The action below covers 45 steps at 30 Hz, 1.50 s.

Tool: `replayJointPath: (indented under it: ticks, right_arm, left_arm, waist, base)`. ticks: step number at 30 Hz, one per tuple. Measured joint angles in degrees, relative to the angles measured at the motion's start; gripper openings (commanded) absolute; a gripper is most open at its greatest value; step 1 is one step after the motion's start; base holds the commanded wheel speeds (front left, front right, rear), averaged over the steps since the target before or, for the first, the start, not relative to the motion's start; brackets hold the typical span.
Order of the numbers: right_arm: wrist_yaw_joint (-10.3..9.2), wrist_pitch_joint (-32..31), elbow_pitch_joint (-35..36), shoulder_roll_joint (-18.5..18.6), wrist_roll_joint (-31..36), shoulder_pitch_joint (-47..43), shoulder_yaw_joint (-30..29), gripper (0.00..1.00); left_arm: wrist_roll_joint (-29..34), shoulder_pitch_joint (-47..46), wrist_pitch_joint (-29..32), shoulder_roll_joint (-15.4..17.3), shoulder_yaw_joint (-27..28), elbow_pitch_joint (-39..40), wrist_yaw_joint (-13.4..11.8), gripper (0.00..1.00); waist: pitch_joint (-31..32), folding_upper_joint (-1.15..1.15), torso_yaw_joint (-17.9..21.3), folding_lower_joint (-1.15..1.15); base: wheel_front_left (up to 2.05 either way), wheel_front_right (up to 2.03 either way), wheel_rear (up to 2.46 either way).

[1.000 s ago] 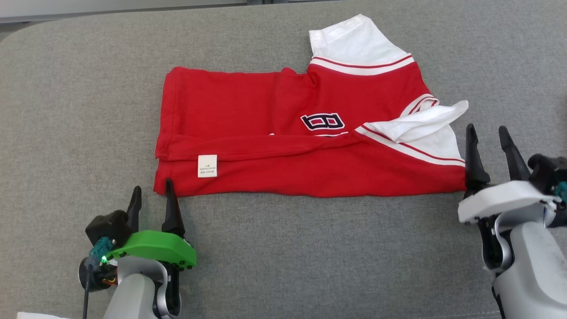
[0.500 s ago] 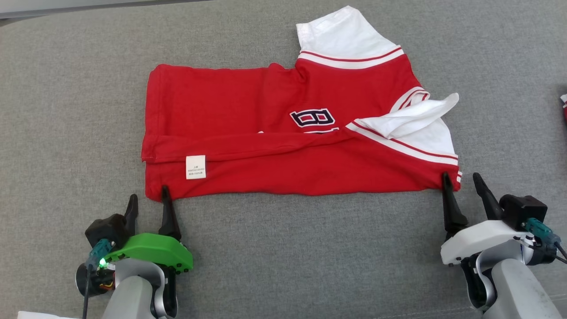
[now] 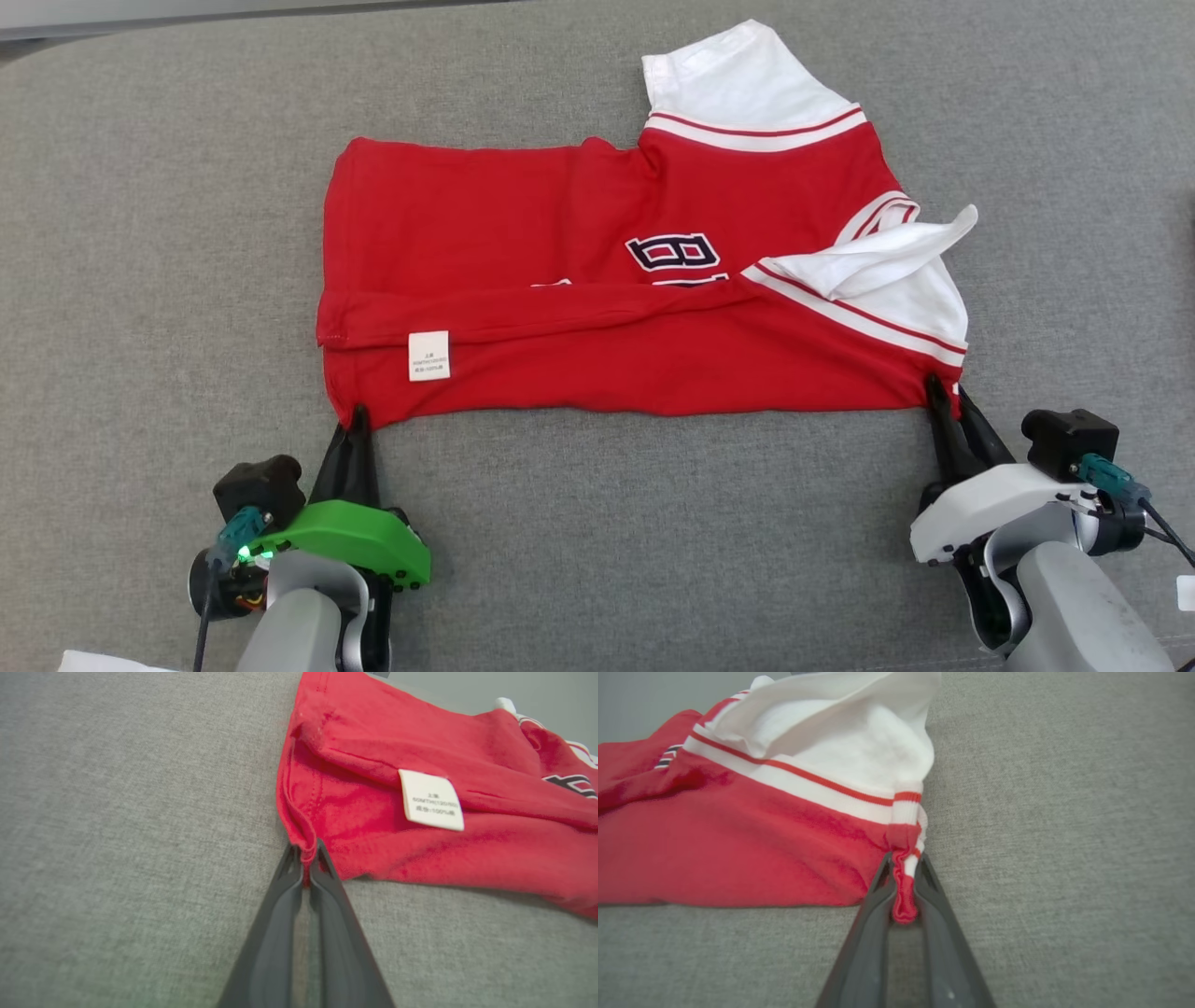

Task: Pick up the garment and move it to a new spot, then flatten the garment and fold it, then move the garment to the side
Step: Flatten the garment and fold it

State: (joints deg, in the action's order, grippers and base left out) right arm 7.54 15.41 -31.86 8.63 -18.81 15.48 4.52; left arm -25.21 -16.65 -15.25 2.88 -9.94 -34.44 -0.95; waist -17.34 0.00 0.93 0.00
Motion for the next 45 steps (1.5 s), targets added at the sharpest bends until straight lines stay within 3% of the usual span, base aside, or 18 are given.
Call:
replayJointPath:
  ticks: [7, 14, 20, 28, 29, 30, 31, 38, 42, 45]
  right_arm:
    - [0.00, -0.3, 0.5, 0.6, -4.1, -0.1, -0.1, 0.00]
    - [0.00, -0.3, -1.0, 4.0, -9.8, 1.5, 2.5, 0.00]
    - [0.02, -1.7, -2.5, 6.8, -14.8, -1.2, 5.2, 0.00]
    - [0.03, -1.8, -4.5, 6.7, -19.1, -10.7, 6.4, 0.00]
    - [0.02, -1.7, -5.0, 6.3, -19.3, -11.3, 6.4, 0.00]
    - [0.02, -1.7, -5.5, 6.1, -19.2, -11.6, 6.6, 0.49]
    - [0.02, -1.6, -5.8, 6.0, -19.0, -11.6, 6.7, 1.00]
    - [-0.02, -0.6, -6.5, 6.5, -13.3, -6.9, 3.5, 1.00]
    - [-0.02, -0.5, -5.3, 5.7, -9.1, -0.5, 3.3, 1.00]
    - [-0.02, -0.5, -5.4, 5.0, -7.0, 5.0, 4.7, 1.00]
  left_arm:
    - [1.1, 2.7, 0.1, -0.1, 2.7, 4.7, 1.0, 0.00]
    - [2.7, 5.2, 0.1, -0.2, 4.5, 8.9, 2.5, 0.00]
    - [1.4, 9.9, 0.1, -0.2, 3.8, 8.2, 1.9, 0.00]
    - [-0.9, 19.0, 0.1, -0.3, 0.7, 2.4, 0.2, 0.00]
    - [-1.2, 19.6, 0.1, -0.3, 0.6, 2.3, 0.0, 0.32]
    - [-1.3, 19.8, 0.1, -0.3, 0.5, 2.2, -0.2, 0.69]
    - [-1.6, 19.8, 0.1, -0.3, 0.5, 2.2, -0.3, 1.00]
    - [0.6, 17.9, 0.1, -0.2, 1.4, 5.7, -2.0, 1.00]
    - [2.2, 11.3, 0.1, -0.1, 1.7, 6.4, -2.4, 1.00]
    - [3.5, 4.4, 0.1, -0.1, 1.7, 2.7, -2.6, 1.00]
  waist:
    - [3.6, 0.00, -0.3, 0.00]
    - [9.7, 0.00, -0.6, 0.00]
    - [15.7, 0.00, -1.3, 0.00]
    - [19.2, 0.00, -2.2, 0.00]
    - [19.0, 0.00, -2.3, 0.00]
    - [18.8, 0.00, -2.3, 0.00]
    - [18.6, 0.00, -2.2, 0.00]
    - [16.7, 0.00, -2.1, 0.00]
    - [14.4, 0.00, -2.1, 0.00]
    - [12.1, 0.00, -2.0, 0.00]
  base:
    - [0.00, 0.00, 0.00]
    - [0.00, 0.00, 0.00]
    - [0.00, 0.00, 0.00]
    - [0.00, 0.00, 0.00]
    - [0.00, 0.00, 0.00]
    - [0.00, 0.00, 0.00]
    - [0.00, 0.00, 0.00]
    - [0.00, 0.00, 0.00]
    - [0.00, 0.00, 0.00]
    - [0.00, 0.00, 0.00]
